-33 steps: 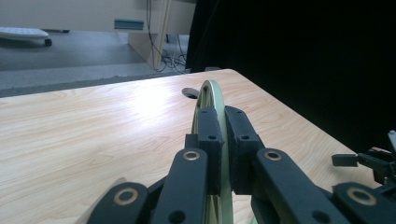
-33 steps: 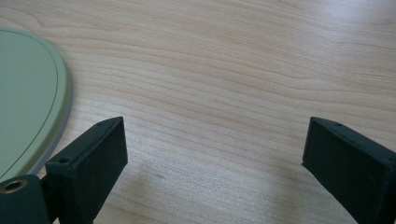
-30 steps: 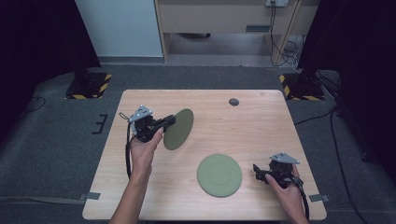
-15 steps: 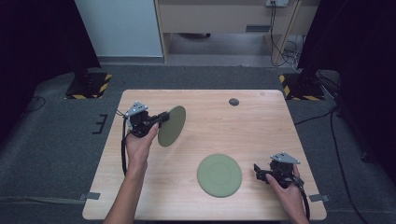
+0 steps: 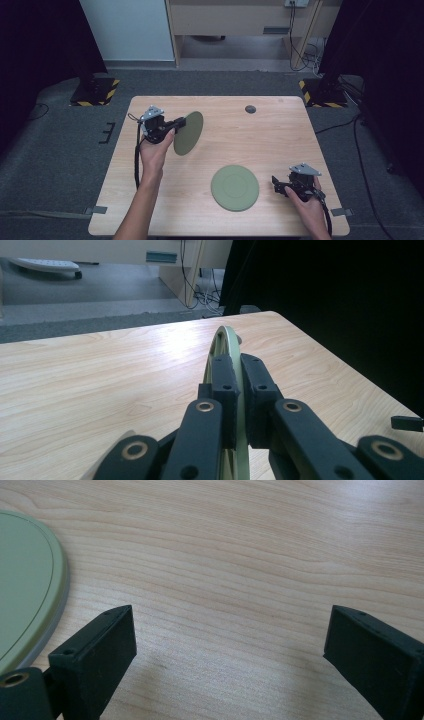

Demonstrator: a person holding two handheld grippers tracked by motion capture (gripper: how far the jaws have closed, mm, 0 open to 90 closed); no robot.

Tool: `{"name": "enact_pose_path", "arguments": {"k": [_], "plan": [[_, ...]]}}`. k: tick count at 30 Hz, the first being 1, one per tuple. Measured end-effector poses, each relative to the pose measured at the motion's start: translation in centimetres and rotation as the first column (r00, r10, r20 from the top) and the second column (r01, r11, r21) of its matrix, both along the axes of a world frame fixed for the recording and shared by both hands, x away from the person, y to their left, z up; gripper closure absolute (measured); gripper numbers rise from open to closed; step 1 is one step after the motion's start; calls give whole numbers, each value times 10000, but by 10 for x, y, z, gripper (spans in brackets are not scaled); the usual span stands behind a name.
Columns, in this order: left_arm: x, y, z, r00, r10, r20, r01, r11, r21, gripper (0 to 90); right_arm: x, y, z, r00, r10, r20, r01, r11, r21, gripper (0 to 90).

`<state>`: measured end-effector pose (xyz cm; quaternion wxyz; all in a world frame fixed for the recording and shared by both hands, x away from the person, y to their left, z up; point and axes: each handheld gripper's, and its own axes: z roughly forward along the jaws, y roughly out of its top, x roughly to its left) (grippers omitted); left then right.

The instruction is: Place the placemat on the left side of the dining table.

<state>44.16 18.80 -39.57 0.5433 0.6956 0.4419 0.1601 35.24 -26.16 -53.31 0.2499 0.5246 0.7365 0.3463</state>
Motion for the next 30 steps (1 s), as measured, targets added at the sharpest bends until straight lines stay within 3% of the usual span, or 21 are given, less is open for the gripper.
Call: {"name": "enact_pose_path", "arguments": {"k": [11,30], "plan": [[9,-27,-2,9996,-253,-157,256,9995,187,854,0,1,0,10000,26,-15,-26,10000,-23,67],[21,-39,-11,9989,-143,-448,165,9987,481,854,-1,0,0,10000,89,-20,-89,10000,-12,67]]}}
